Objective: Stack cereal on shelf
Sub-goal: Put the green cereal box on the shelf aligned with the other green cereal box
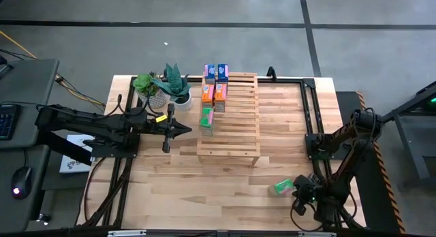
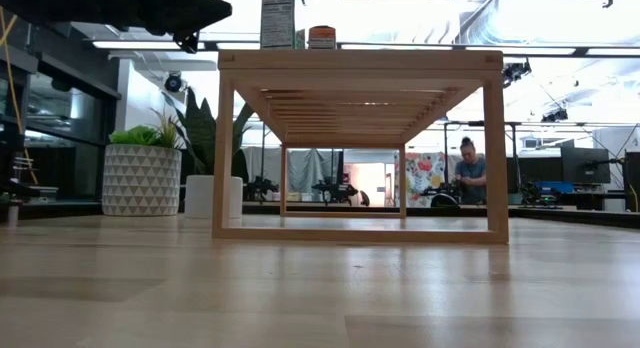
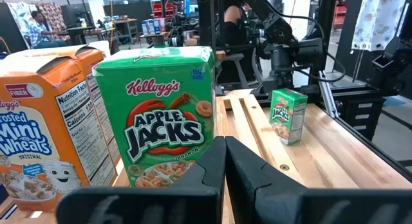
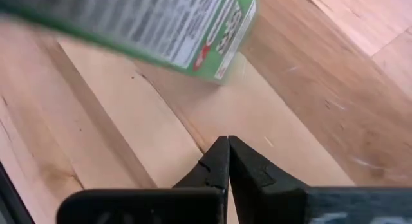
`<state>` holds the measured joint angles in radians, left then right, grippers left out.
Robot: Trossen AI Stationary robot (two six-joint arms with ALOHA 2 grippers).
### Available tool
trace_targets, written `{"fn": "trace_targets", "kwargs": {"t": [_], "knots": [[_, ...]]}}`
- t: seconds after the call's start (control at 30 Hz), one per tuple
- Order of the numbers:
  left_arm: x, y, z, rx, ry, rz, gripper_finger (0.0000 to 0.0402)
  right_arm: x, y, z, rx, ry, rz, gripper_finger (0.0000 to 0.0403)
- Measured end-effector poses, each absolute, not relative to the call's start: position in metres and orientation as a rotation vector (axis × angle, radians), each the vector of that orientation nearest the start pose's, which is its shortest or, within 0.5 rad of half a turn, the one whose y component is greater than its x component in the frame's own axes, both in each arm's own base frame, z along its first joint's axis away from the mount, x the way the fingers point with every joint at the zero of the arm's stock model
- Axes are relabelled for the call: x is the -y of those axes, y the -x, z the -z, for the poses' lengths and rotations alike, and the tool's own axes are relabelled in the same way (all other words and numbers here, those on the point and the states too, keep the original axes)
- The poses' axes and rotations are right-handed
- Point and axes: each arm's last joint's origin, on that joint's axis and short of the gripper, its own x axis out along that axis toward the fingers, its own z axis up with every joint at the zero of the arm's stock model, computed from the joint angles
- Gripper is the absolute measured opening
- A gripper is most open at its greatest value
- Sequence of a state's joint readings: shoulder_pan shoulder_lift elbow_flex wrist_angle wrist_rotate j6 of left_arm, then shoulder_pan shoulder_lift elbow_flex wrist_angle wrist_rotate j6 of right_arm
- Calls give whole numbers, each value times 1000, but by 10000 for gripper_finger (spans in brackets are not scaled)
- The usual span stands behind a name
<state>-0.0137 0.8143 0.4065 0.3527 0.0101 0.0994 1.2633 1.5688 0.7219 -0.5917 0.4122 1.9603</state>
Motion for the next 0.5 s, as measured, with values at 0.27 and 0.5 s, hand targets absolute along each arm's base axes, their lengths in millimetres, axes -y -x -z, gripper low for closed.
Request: {"fn": "trace_targets", "kwargs": {"t": [0.27,0.5], "knots": [[3,-184,-249,-49,-99,27,1,-229,-83,-138,-1144,-679,397,0],[3,-184,-248,-50,-100,26,1,-249,-90,-210,-1095,-873,185,0]]}}
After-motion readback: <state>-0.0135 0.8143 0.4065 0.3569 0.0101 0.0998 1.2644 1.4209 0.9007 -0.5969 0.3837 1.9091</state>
